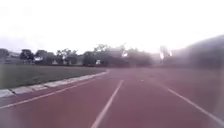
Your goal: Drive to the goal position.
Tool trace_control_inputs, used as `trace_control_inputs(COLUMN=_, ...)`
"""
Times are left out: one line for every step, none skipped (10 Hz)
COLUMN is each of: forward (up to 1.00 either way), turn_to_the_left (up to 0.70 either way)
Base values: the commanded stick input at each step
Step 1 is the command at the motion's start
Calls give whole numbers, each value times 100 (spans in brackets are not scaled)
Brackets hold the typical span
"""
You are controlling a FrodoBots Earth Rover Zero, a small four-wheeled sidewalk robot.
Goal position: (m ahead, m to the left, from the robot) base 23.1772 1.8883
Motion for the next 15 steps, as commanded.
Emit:
trace_control_inputs(forward=70, turn_to_the_left=-10)
trace_control_inputs(forward=70, turn_to_the_left=0)
trace_control_inputs(forward=70, turn_to_the_left=0)
trace_control_inputs(forward=70, turn_to_the_left=0)
trace_control_inputs(forward=70, turn_to_the_left=0)
trace_control_inputs(forward=70, turn_to_the_left=-21)
trace_control_inputs(forward=70, turn_to_the_left=-30)
trace_control_inputs(forward=70, turn_to_the_left=-30)
trace_control_inputs(forward=70, turn_to_the_left=-30)
trace_control_inputs(forward=70, turn_to_the_left=-30)
trace_control_inputs(forward=70, turn_to_the_left=-30)
trace_control_inputs(forward=70, turn_to_the_left=-30)
trace_control_inputs(forward=70, turn_to_the_left=-30)
trace_control_inputs(forward=70, turn_to_the_left=-25)
trace_control_inputs(forward=70, turn_to_the_left=0)
